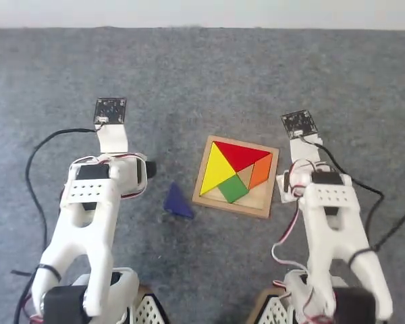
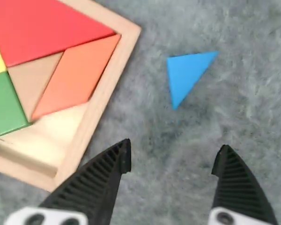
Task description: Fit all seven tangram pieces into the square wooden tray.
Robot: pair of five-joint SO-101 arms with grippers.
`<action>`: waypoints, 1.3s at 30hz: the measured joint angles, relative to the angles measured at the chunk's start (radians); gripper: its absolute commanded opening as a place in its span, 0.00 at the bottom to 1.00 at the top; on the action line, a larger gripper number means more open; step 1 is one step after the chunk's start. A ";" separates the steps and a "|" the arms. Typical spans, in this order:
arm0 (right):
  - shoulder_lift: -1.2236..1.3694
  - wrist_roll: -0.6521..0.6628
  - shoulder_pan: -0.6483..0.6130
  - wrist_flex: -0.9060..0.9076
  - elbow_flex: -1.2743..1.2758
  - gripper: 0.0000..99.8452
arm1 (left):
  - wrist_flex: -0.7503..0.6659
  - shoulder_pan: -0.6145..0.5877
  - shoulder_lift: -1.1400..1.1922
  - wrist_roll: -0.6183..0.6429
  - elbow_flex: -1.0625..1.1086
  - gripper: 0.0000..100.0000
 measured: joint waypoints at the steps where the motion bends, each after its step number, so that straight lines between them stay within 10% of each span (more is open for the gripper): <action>1: 0.023 -0.021 0.000 0.008 -0.023 0.30 | 0.015 0.006 0.000 0.002 0.000 0.25; 12: 0.163 -0.091 0.003 0.141 -0.201 0.30 | 0.140 0.193 0.000 0.005 -0.009 0.25; 39: 0.951 -0.396 0.023 0.381 -1.073 0.30 | 0.126 0.072 0.000 0.008 -0.009 0.25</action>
